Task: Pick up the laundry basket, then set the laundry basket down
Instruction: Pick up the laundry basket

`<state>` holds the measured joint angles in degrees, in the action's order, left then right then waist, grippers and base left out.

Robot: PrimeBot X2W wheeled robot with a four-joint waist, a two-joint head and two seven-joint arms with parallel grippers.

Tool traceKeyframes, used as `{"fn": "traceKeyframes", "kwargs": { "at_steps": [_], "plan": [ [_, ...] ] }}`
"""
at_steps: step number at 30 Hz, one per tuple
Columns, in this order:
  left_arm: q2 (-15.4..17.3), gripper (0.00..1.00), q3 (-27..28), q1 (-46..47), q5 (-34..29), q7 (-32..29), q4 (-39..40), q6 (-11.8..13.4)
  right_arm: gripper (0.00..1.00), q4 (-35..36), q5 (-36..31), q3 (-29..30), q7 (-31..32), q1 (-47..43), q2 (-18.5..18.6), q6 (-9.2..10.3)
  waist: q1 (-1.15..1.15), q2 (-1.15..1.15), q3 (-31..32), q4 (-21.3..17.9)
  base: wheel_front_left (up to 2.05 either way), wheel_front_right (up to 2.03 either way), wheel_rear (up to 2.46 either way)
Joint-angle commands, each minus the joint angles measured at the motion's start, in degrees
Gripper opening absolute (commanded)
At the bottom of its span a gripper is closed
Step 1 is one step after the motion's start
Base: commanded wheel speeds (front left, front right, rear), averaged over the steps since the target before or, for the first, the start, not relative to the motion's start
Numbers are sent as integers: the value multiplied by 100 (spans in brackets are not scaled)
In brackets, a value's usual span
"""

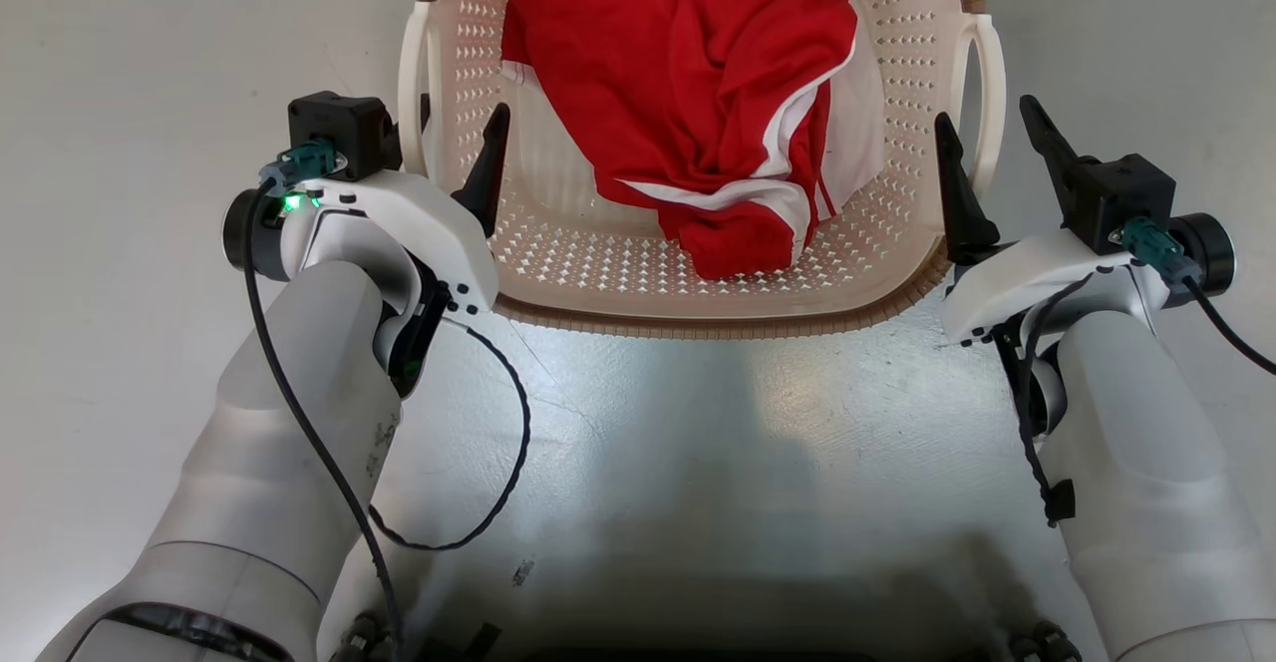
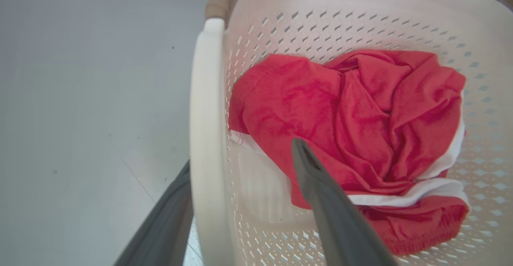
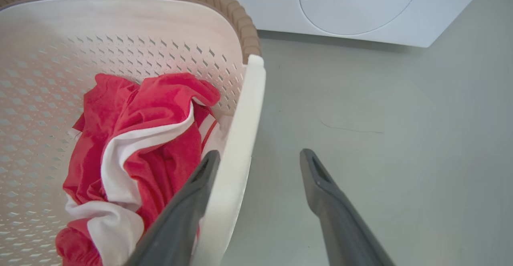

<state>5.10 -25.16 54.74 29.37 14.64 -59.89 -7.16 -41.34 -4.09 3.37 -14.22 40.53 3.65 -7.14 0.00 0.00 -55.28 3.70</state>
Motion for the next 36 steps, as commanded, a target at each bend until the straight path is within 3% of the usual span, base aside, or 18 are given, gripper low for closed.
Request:
{"fn": "traceKeyframes", "kwargs": {
  "at_steps": [1, 16, 17, 18, 19, 36],
  "plan": [
    [182, 100, 80, -33, 64, 36, 17, -33, 100, 95, 26, -131, -78, -131, -78, -35, 0, 0, -4, -4, 0, 0, 0],
    [236, 100, 75, -3, -5, 36, 27, -33, 98, 61, 59, -174, -78, -125, -78, -35, 0, 0, -19, 23, 0, 0, 0],
    [230, 71, 68, -13, -18, 36, 18, -33, 0, 0, 104, -198, -78, -126, -78, -35, 0, 0, -14, 29, 0, 0, 0],
    [225, 31, 67, -23, -18, 36, 1, -33, 0, -88, 132, -224, -78, -121, -78, -35, 0, 0, -6, 29, 0, 0, 0],
    [221, 0, 66, -30, -13, 36, -13, -33, 0, -150, 142, -229, -78, -102, -78, -35, 0, 0, -1, 24, 0, 0, 0],
    [244, 0, 60, -171, -12, 36, -169, -33, 0, -858, 494, -557, -78, -9, -78, -35, 0, 0, 304, -177, 0, 0, 0]
  ]
}}
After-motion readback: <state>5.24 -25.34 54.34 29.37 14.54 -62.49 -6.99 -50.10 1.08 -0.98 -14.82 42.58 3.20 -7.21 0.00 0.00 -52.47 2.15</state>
